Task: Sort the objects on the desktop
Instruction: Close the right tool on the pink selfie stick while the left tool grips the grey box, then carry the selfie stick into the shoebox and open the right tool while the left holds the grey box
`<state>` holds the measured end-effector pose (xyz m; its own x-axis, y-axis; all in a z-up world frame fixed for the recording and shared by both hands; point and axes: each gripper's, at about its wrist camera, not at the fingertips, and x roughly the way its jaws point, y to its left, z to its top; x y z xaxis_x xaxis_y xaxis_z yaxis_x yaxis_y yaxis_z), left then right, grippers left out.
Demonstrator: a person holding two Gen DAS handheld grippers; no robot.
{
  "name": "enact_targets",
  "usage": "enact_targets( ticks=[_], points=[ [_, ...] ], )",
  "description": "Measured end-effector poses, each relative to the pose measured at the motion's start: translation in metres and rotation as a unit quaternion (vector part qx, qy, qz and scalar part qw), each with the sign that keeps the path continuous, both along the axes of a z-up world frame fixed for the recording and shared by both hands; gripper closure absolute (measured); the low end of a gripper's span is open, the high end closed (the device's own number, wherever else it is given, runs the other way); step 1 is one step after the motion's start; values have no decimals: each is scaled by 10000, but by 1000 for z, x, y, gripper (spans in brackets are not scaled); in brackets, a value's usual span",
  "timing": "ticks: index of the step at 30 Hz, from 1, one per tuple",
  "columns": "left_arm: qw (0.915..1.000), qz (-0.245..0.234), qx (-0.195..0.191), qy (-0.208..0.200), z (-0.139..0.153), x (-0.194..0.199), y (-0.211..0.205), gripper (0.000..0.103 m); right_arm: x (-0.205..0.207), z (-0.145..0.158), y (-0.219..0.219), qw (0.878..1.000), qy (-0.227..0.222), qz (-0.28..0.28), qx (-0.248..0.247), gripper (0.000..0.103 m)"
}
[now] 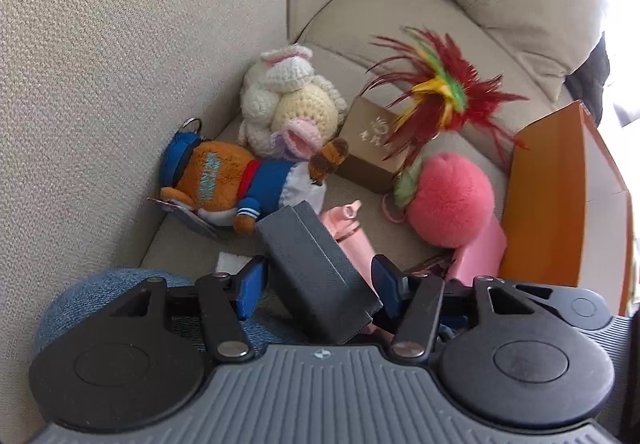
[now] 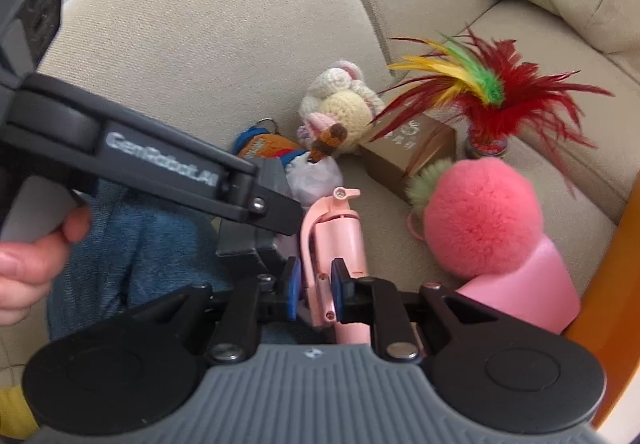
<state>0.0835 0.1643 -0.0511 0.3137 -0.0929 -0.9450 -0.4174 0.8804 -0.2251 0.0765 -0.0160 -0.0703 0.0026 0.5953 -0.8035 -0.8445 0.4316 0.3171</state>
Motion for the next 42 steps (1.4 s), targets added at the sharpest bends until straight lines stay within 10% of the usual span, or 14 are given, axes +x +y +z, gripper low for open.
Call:
enact_targets(
  ticks=[23, 31, 42],
  points=[
    [9987, -268, -52, -436, 6, -21, 10, 53, 20, -14, -2, 9979, -148, 72, -619, 62],
    [9982, -256, -41, -548, 11, -27, 11, 57, 24, -25, 1, 9977, 361, -10, -567, 93],
    [9900, -660, 350, -1196, 64, -48, -7, 63, 10, 45, -16, 9994, -6, 285, -204, 97]
  ],
)
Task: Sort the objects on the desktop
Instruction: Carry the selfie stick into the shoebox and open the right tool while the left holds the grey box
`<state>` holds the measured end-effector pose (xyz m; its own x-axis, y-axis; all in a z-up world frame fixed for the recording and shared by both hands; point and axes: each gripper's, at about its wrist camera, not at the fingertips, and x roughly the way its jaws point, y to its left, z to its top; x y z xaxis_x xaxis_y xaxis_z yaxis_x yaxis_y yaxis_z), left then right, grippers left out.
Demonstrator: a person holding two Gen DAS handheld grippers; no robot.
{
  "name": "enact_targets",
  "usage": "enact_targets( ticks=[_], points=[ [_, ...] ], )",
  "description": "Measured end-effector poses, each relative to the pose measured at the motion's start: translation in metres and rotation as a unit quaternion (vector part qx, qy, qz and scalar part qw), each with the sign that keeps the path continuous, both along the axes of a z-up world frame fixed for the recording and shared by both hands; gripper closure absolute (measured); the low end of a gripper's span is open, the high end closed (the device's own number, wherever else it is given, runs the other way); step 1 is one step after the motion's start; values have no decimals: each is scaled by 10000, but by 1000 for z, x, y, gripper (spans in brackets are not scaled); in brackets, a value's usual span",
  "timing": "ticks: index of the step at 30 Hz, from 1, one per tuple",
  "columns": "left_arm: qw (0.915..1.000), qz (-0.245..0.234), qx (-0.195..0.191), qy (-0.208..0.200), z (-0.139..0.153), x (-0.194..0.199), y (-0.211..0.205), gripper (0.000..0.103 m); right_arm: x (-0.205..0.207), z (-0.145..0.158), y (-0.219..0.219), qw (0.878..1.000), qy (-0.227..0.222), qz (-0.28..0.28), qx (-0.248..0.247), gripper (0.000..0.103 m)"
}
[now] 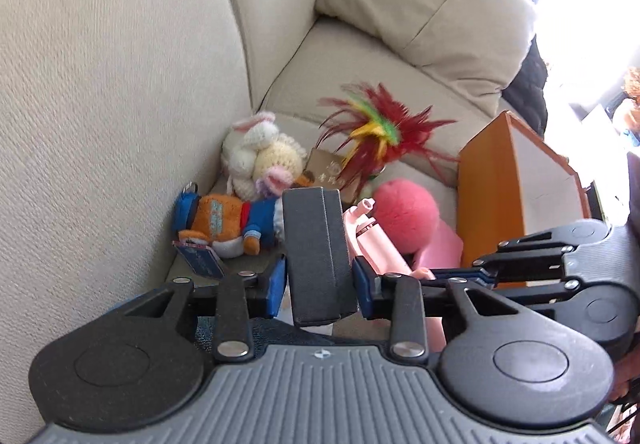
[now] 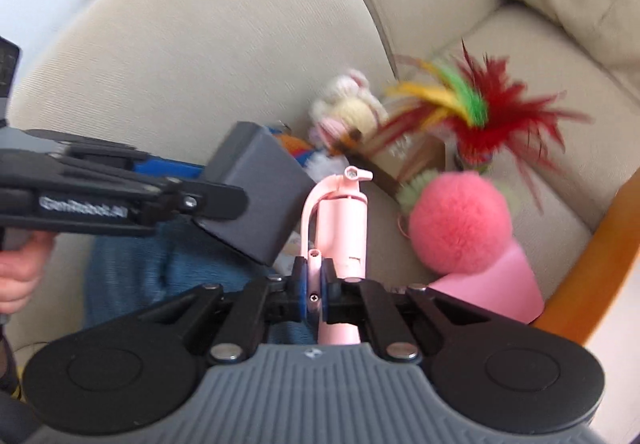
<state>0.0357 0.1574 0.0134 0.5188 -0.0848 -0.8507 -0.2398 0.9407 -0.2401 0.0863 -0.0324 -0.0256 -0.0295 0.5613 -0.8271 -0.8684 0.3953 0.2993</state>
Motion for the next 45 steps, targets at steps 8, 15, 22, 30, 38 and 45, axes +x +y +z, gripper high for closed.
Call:
enact_targets(
  ticks=[8, 15, 22, 30, 38, 45],
  points=[
    [9981, -329, 176, -493, 39, 3, -20, 64, -2, 87, -25, 9955, -913, 203, 135, 97],
    [9948, -825, 229, -543, 39, 30, -52, 64, 28, 119, -68, 9787, -1895, 363, -696, 97],
    [9946, -967, 167, -324, 19, 55, -65, 64, 85, 66, -99, 9672, -1962, 440, -1555, 97],
    [9955, -897, 302, -36, 6, 81, -67, 64, 135, -11, -100, 9510, -1954, 1278, -2029, 96],
    [9947, -963, 334, 121, -4, 102, -71, 64, 175, -35, -91, 9361, -1906, 2204, -1972, 96],
    [9941, -1037, 291, 125, -7, 111, -73, 64, 189, -45, -88, 9073, -2478, 2566, -2224, 89]
  ],
)
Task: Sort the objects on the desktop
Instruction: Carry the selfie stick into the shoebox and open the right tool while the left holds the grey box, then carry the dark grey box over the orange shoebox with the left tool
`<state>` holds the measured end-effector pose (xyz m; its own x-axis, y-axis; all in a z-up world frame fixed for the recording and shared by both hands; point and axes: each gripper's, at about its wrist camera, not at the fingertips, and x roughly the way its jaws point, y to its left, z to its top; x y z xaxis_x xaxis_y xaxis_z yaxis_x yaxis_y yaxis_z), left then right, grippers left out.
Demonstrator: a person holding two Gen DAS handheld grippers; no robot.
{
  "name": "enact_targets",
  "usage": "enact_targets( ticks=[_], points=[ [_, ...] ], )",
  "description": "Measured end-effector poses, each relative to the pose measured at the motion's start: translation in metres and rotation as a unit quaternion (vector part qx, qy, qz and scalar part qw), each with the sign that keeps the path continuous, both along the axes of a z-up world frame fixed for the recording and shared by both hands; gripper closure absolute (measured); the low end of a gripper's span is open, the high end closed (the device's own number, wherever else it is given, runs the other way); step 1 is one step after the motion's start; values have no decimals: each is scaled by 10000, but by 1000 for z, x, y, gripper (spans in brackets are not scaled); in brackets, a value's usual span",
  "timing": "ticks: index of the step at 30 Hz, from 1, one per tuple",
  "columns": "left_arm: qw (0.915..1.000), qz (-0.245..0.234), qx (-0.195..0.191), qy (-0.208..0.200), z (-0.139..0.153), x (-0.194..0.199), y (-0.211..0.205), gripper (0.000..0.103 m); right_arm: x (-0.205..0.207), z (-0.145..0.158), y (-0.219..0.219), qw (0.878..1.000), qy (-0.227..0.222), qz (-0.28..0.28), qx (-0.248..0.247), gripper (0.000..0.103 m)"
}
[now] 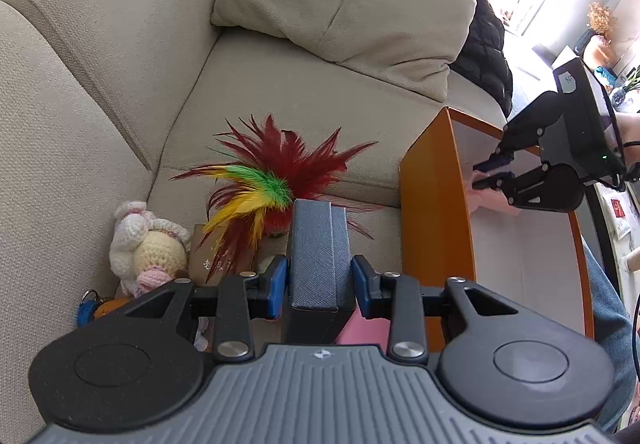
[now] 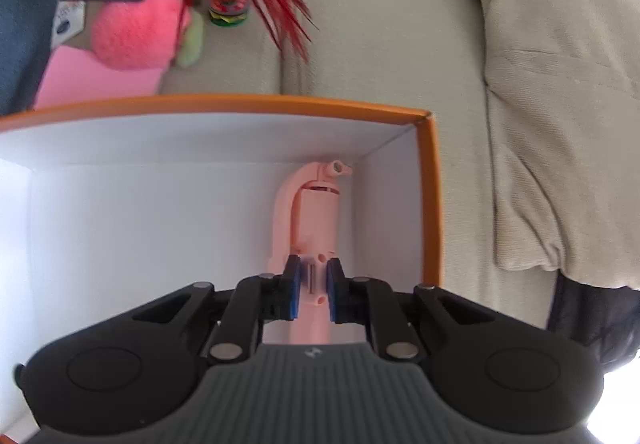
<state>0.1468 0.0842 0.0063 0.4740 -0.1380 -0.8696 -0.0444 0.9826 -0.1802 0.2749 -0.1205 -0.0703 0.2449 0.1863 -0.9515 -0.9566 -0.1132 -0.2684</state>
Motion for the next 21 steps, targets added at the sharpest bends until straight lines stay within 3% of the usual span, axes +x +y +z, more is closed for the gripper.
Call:
enact_targets(
  ticks=[2, 7, 9, 13, 20, 21],
  points=[
    [10000, -11, -4, 17, -1, -1, 0, 64, 0, -2, -1, 9988, -460, 145, -26, 102],
    [10000, 22, -6, 51, -3, -4, 4, 64, -1, 7, -2, 9970, -766, 130, 40, 102],
    [10000, 12, -11, 30, -2, -7, 5, 64, -5, 15, -5, 9979, -628, 53, 114, 101],
    [9999, -8, -81, -73, 0, -11, 6, 63, -16, 11, -16, 9992, 179, -334, 134, 100],
    [9998, -9, -105, -156, 2, -17, 4, 63, -19, -41, -28, 9943, 291, -1023, 91, 99],
    [9998, 1, -98, -160, 3, -17, 4, 63, -17, -44, -28, 9937, 288, -1071, 137, 103]
  ],
)
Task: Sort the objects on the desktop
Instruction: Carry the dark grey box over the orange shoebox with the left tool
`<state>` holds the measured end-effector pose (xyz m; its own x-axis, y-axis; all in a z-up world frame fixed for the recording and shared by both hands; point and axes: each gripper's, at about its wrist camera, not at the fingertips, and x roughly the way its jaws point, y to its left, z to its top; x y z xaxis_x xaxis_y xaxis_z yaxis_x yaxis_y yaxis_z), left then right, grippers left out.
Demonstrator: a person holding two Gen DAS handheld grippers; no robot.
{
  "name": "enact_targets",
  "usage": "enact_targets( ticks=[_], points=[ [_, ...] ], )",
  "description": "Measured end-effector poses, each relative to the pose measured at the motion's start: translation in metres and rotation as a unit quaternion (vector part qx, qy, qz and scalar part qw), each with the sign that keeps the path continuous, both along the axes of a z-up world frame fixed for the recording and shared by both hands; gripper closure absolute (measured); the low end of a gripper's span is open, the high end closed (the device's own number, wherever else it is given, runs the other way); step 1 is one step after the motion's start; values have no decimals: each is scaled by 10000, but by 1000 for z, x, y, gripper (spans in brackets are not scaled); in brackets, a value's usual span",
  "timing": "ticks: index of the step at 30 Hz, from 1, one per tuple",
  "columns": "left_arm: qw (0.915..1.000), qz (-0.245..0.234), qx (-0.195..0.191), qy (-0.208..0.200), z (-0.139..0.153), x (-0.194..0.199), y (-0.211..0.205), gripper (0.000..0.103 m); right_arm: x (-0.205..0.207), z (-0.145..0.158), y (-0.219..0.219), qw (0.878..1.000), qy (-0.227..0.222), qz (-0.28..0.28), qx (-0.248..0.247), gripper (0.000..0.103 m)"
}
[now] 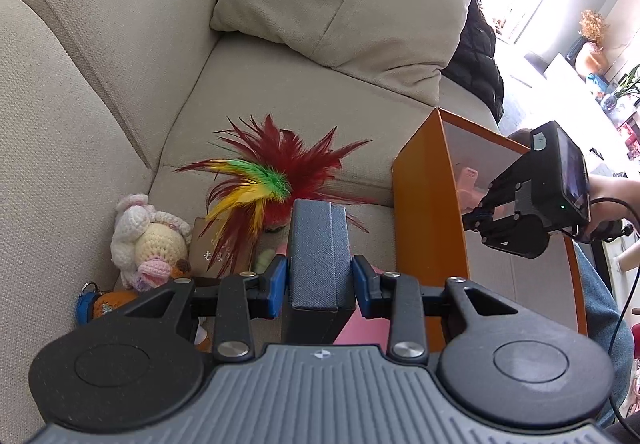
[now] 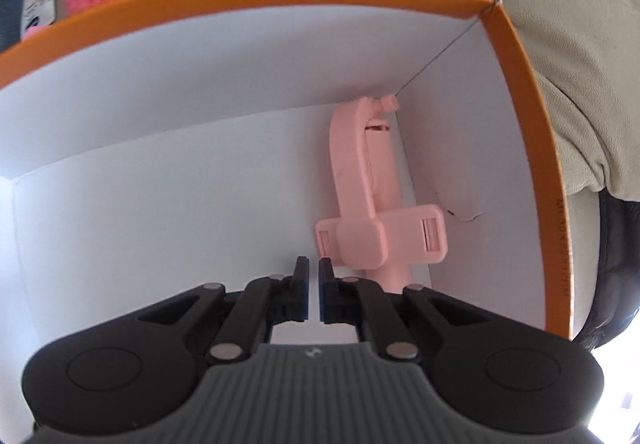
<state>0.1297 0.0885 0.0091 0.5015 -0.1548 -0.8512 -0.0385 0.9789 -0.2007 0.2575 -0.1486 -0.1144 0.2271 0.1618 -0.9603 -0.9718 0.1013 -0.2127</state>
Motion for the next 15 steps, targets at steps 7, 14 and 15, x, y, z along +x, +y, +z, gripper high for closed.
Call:
enact_targets(
  ticks=[7, 14, 15],
  points=[
    [10000, -34, -12, -42, 1, -1, -2, 64, 16, 9, -6, 9978, -170, -496, 411, 103],
    [9994, 1, 6, -355, 17, -14, 6, 64, -1, 30, -16, 9957, -140, -636, 659, 98],
    [9991, 37, 50, -419, 20, -18, 9, 64, -6, 39, -20, 9938, -90, -757, 807, 97]
  ],
)
